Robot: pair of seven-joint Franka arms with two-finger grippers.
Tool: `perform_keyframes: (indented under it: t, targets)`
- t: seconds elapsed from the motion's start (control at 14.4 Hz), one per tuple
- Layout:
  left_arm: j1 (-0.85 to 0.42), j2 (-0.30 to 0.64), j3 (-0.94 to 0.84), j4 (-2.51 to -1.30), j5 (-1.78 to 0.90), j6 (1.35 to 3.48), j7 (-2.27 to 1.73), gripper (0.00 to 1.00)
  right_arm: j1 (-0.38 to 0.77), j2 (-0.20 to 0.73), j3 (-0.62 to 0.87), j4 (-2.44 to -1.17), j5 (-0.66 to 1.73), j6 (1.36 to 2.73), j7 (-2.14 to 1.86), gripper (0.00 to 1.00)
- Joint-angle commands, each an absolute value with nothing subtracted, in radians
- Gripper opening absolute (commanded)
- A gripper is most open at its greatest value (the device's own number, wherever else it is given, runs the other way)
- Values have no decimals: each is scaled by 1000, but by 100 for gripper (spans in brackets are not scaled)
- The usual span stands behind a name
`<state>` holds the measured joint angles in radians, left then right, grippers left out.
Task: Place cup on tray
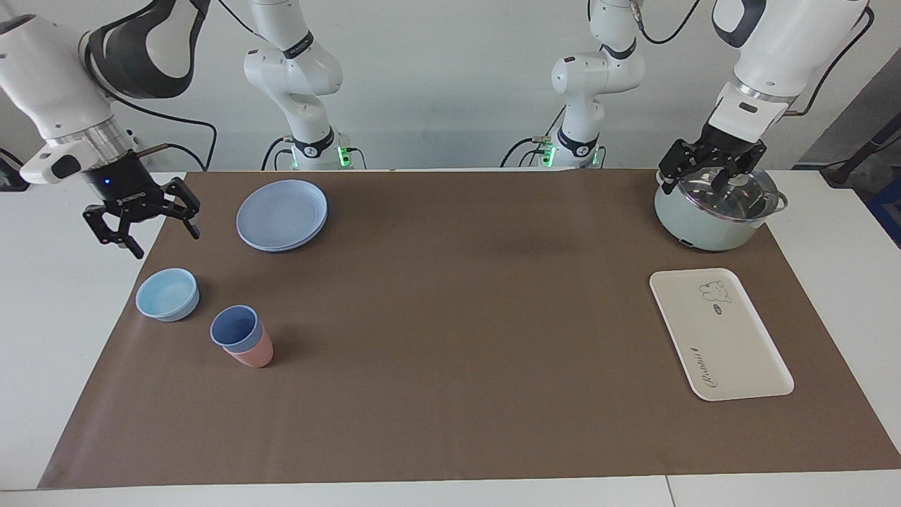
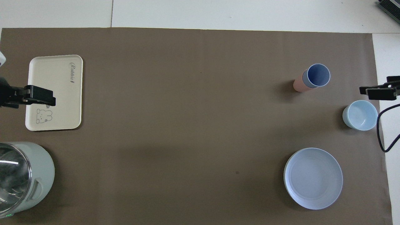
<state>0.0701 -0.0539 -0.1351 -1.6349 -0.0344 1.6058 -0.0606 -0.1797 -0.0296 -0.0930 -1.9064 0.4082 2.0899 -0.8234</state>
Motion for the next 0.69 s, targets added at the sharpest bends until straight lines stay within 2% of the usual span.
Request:
perform_keyframes:
  t: [0.0,0.35,0.62]
  targets:
    - [84,-92,-138,-1680,-57,1628,-49,100,-254,18,-83,-1944,599,2105,-1094,100]
    - [83,-94,-138,-1683,-57,1628,-51,100,-295,156,-83,-1962,880,2135,-1535,100]
    - [81,-94,-138,-1686,-57,1628,-54,100,-279,213,-83,-1982,1020,2200,-1660,100]
